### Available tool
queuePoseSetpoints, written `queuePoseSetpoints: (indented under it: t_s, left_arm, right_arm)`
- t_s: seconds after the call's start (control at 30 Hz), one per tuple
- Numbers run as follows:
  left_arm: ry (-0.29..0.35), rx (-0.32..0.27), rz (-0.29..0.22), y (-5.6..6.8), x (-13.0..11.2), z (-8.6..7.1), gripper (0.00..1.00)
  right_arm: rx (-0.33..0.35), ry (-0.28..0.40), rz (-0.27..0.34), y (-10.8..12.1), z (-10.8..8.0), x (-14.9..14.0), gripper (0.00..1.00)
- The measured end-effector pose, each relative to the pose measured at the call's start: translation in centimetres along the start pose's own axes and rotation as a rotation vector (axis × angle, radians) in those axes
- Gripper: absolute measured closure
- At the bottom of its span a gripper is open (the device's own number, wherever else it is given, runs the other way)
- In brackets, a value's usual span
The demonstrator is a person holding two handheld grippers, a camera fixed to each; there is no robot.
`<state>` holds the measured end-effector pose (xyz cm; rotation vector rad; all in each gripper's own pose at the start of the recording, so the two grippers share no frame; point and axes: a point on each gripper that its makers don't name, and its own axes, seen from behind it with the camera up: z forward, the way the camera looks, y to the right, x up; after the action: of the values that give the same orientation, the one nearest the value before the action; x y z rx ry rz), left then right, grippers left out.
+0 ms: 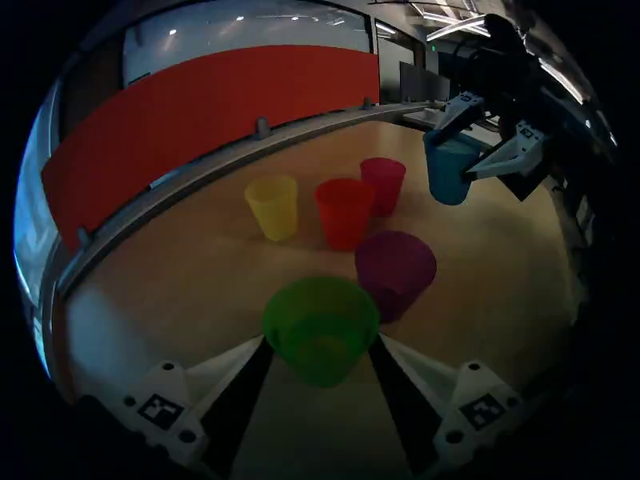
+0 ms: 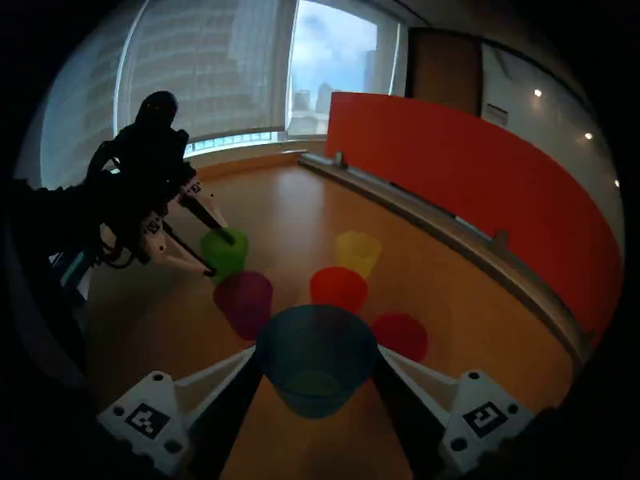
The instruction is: Pour water
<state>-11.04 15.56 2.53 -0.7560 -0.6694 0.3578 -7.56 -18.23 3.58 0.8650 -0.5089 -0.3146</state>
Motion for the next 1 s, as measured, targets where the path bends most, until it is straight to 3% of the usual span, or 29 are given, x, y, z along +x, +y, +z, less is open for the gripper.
queuePoseSetpoints:
  t_s: [1.0]
  left_arm:
    - [-0.021,-0.018,-0.033,0.4,-2.0,0.2,0.17]
  right_arm:
    - [0.001,-0.011,0.001,-0.4,0.8,-0.5,0.08]
